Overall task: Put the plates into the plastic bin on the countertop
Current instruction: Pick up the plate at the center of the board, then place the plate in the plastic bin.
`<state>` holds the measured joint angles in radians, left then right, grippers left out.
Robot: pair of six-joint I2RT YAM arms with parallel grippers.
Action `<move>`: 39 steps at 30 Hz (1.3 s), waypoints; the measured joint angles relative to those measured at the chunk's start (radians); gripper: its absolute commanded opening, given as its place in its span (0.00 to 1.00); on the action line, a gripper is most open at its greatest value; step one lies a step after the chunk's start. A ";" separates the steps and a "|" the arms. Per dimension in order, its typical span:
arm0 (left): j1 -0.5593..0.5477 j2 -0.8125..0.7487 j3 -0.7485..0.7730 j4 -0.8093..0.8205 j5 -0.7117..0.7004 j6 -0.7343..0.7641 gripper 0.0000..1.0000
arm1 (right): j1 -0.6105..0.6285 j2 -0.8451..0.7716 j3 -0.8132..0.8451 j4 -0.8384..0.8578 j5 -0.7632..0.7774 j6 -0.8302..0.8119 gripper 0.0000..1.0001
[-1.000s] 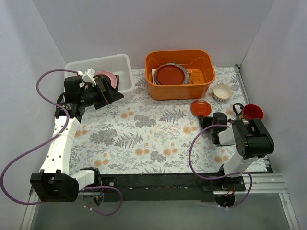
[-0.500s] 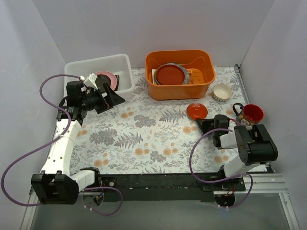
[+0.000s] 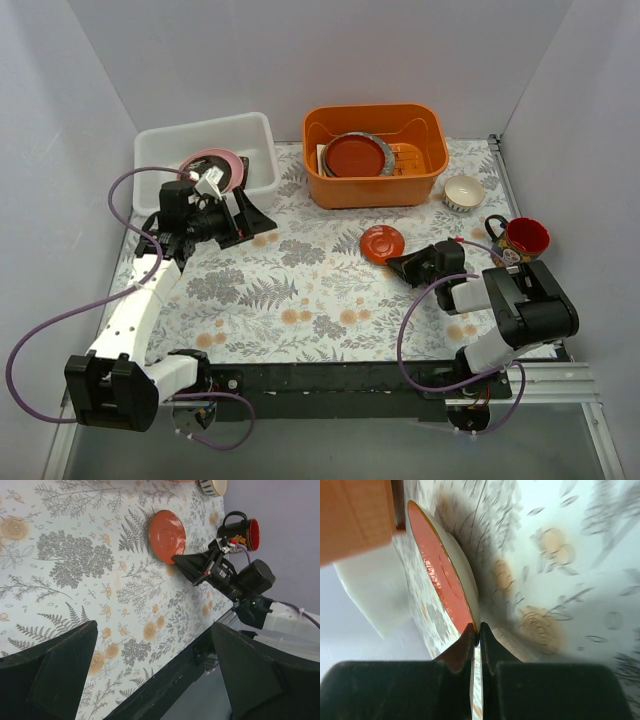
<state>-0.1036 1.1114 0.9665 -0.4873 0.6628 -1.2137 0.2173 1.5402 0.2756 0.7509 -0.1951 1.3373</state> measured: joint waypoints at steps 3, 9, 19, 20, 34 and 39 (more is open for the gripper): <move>-0.047 0.018 -0.039 0.035 -0.002 -0.006 0.97 | 0.046 0.028 0.028 0.000 -0.037 -0.045 0.01; -0.179 0.067 -0.162 0.134 -0.055 -0.041 0.97 | 0.108 0.084 0.043 0.031 -0.128 -0.115 0.01; -0.359 0.240 -0.262 0.349 -0.155 -0.109 0.91 | 0.167 0.150 0.068 0.073 -0.294 -0.244 0.01; -0.360 0.251 -0.268 0.367 -0.161 -0.115 0.89 | 0.171 0.151 0.070 0.072 -0.304 -0.254 0.01; -0.445 0.471 -0.277 0.607 -0.207 -0.165 0.74 | 0.191 0.237 0.093 0.153 -0.438 -0.313 0.01; -0.468 0.517 -0.283 0.676 -0.217 -0.179 0.63 | 0.191 0.267 0.086 0.205 -0.466 -0.293 0.01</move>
<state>-0.5720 1.6283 0.6838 0.1890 0.4454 -1.3922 0.4084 1.8076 0.3614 0.9558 -0.6609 1.0439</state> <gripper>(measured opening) 0.695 0.087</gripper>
